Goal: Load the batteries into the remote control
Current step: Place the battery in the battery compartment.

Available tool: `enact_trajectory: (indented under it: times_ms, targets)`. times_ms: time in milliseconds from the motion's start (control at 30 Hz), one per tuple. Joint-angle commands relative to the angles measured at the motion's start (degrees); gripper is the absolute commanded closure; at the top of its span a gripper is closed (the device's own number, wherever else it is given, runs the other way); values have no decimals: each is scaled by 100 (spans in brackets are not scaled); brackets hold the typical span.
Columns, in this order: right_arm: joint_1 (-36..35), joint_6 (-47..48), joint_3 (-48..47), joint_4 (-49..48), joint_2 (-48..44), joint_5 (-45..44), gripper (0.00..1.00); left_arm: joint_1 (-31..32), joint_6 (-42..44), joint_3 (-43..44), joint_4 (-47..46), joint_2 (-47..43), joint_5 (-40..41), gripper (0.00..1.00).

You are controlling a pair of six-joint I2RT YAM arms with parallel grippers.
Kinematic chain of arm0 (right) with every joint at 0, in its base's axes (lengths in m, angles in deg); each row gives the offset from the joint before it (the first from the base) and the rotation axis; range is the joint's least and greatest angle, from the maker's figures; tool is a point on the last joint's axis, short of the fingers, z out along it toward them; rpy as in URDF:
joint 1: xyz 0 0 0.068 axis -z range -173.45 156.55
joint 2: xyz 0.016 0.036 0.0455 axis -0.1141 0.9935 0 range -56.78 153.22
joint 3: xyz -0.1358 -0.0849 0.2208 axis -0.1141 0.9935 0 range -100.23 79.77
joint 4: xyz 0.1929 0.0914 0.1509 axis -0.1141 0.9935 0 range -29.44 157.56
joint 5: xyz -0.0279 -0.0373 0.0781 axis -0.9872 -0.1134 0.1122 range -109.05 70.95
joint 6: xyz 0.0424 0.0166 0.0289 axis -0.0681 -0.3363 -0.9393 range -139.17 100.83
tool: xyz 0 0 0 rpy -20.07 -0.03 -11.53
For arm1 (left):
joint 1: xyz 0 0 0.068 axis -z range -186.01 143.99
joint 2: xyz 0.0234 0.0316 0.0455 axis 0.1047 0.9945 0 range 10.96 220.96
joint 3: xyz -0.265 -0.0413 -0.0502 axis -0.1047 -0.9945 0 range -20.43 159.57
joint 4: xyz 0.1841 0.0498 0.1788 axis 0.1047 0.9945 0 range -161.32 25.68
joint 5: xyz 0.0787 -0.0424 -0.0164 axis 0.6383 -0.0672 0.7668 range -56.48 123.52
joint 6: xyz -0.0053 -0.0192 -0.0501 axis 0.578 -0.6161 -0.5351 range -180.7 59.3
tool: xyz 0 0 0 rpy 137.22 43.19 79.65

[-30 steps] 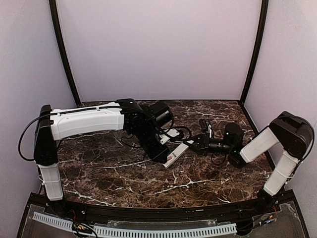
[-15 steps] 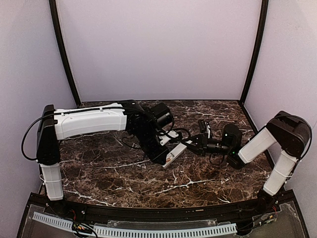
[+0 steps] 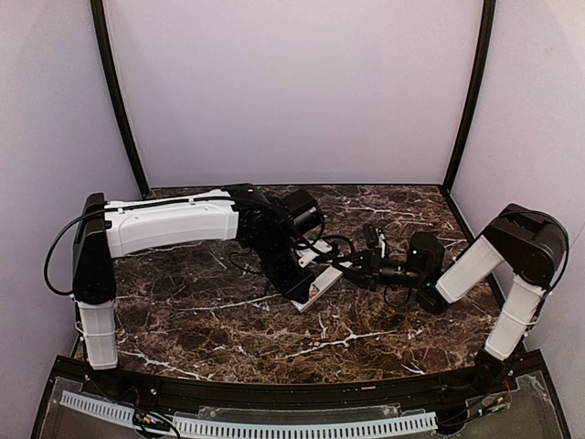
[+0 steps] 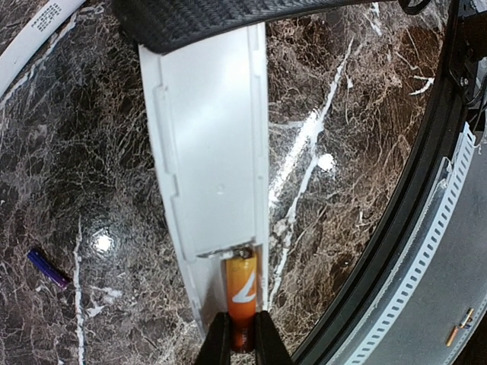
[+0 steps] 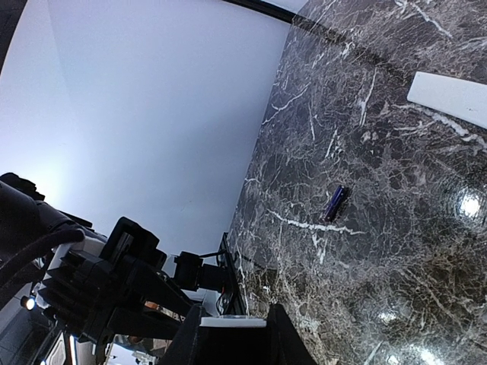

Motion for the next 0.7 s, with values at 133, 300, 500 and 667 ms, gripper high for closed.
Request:
enact_trajectory:
  times_ms: [133, 300, 500, 667]
  targets:
    - [-57, -160, -106, -711, 19, 22, 100, -22, 29, 139, 223, 111, 13, 92]
    - [-61, -164, -98, -721, 15, 27, 100, -22, 62, 167, 287, 111, 20, 86]
    - [-58, -147, -98, -687, -6, 32, 100, -21, 93, 238, 341, 97, 58, 83]
    - [-58, -134, -98, -670, -15, 40, 100, -18, 106, 307, 372, 100, 51, 79]
